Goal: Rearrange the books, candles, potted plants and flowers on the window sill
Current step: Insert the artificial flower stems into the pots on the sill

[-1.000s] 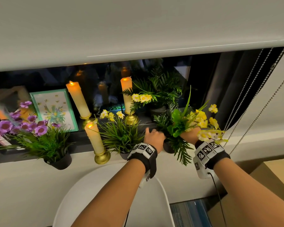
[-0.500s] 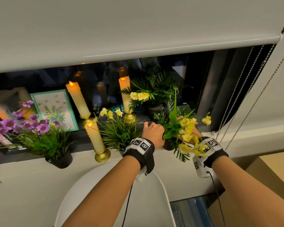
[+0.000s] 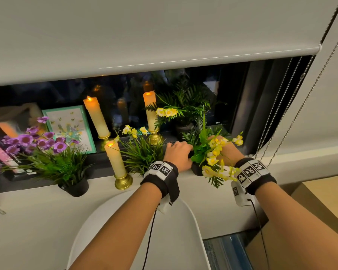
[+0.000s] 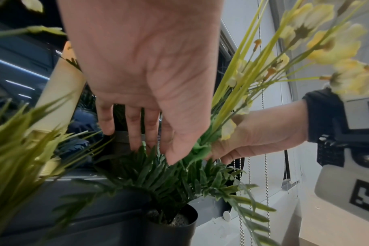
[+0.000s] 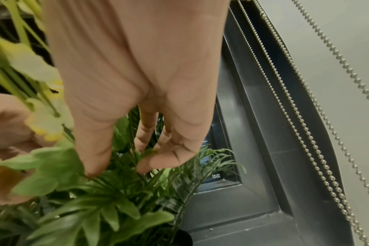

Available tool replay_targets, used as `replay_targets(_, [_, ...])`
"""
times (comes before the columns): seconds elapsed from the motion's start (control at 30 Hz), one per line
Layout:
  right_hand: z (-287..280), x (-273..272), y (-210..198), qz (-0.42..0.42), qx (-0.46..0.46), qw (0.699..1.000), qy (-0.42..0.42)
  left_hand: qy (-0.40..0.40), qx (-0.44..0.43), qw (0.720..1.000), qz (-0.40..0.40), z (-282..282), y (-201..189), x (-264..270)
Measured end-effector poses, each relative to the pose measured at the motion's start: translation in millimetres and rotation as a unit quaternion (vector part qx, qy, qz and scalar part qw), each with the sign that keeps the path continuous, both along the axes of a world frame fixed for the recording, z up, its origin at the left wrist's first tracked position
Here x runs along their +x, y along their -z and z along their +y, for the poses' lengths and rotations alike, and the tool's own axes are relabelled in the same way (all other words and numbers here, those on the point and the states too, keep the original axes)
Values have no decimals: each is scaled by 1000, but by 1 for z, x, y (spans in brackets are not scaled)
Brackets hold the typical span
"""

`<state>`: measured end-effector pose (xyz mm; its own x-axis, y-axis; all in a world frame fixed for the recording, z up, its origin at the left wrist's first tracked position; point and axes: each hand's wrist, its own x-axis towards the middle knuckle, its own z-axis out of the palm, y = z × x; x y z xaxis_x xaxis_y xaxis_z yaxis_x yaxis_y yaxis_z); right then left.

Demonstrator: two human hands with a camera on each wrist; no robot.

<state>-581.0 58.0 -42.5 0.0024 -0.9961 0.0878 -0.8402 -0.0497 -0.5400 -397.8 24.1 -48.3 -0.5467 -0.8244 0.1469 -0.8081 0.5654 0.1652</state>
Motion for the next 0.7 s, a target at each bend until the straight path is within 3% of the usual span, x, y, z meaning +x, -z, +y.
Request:
replay_targets(0.17, [10, 3, -3, 24, -37, 998, -45, -4, 9, 999, 39, 6, -5, 13])
replay_targets(0.4, [7, 5, 9, 26, -79, 996, -40, -5, 38, 990, 133, 14, -7, 36])
replay_targets(0.53, [15, 5, 12, 9, -91, 996, -6, 0, 50, 983, 178, 21, -3, 47])
replay_targets(0.7, [27, 6, 11, 6, -33, 997, 63, 4, 51, 979, 198, 30, 3, 59])
